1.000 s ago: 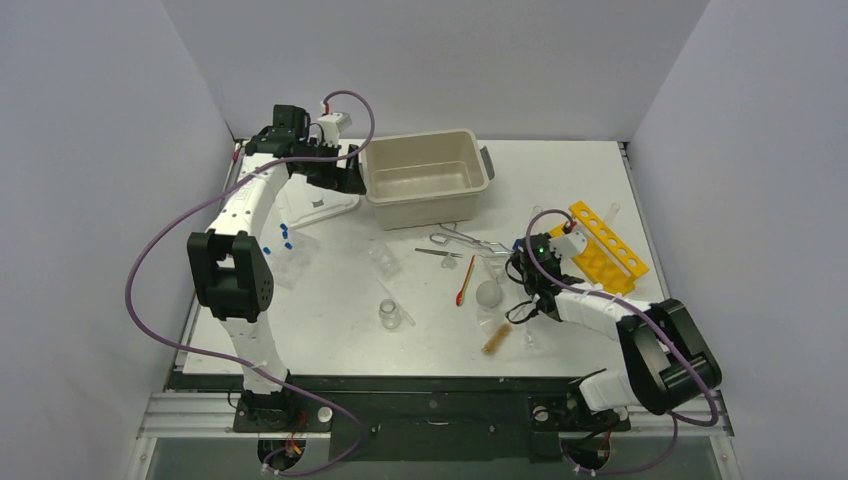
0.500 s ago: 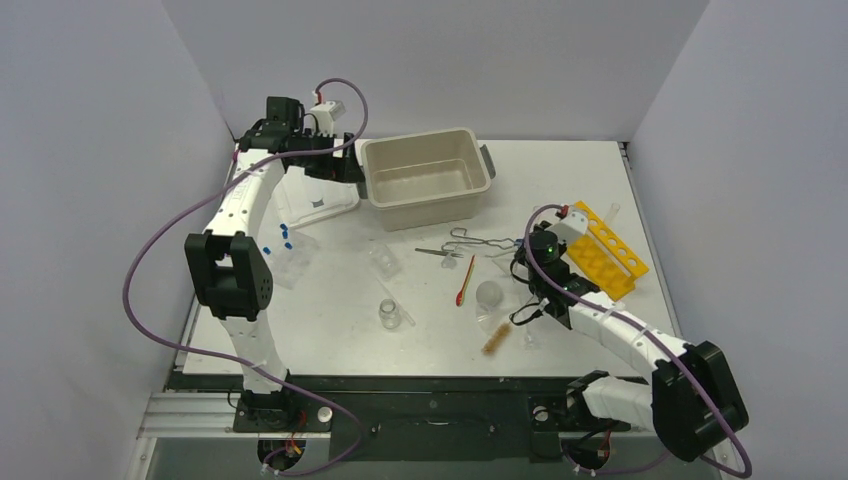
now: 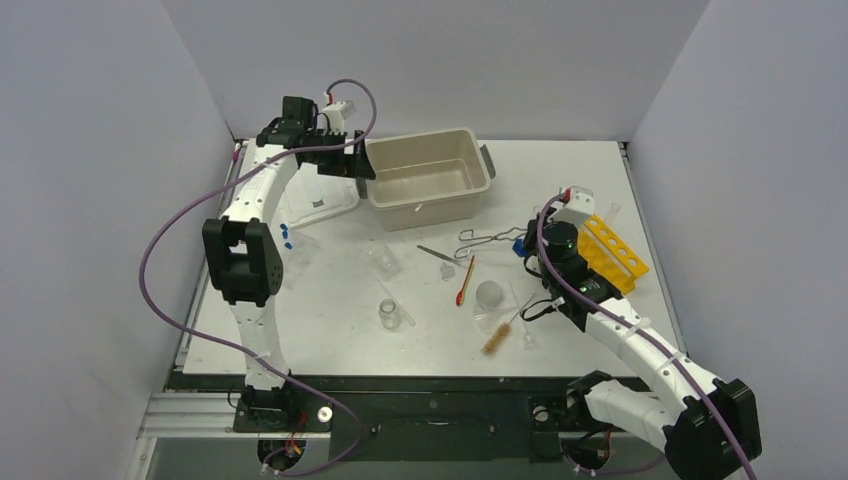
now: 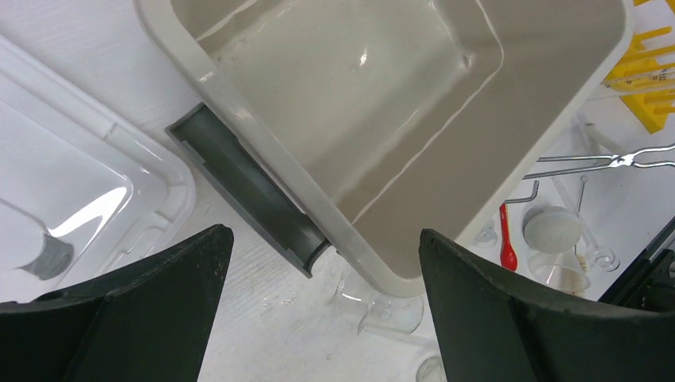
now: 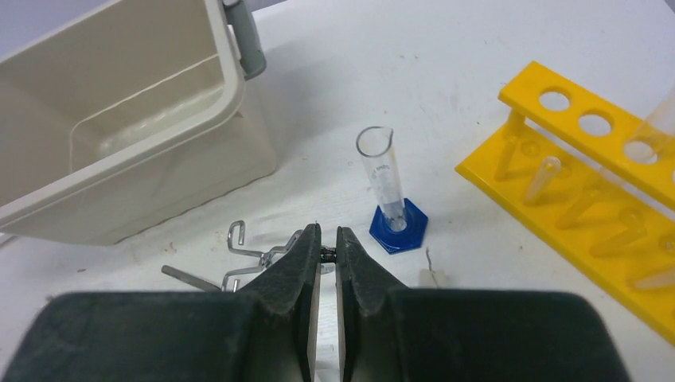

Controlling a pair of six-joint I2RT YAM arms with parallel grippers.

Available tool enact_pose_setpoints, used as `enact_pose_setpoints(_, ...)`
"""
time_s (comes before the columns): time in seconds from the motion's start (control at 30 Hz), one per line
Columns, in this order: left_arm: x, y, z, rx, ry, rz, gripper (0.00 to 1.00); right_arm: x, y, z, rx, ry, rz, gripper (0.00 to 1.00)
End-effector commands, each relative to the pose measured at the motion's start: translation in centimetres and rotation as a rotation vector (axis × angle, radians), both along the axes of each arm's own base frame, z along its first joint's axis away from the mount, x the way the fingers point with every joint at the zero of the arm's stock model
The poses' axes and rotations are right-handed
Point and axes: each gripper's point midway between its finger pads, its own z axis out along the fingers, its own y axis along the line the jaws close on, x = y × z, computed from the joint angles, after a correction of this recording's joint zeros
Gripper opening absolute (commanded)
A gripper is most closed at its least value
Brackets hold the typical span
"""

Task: Organize the chemistry lab equipment
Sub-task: Pick up the chemistry item at the center of the board.

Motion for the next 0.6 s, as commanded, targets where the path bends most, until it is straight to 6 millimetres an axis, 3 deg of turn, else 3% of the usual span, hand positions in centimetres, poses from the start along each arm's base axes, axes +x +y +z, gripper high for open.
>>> enact_pose_setpoints(0.0,0.9,-1.5,0.9,-0.017,-0.043,-0.022,0.86,1.6,1.8,5.1,0.005,-0.116,0.104,0.00)
enact_pose_setpoints(0.2,0.9,-1.6,0.4,-0.013,-0.036,-0.027,0.85,2.7,2.9,6.7,0.027,-0.132,0.135,0.00)
enact_pose_setpoints(0.37,1.2,-2.4,-0.5,-0.004,-0.029,-0.035,0.82,3.4,3.6,10.7,0.043,-0.178,0.152,0.00)
enact_pose_setpoints(0.4,1.3,-2.4,-0.8,0.004,-0.026,-0.031,0.82,3.3,3.6,10.6,0.030,-0.159,0.158,0.00)
enact_pose_setpoints(0.57,1.7,-2.2,-1.3,0.049,-0.055,-0.038,0.77,2.3,3.7,13.7,0.017,-0.186,0.199,0.00)
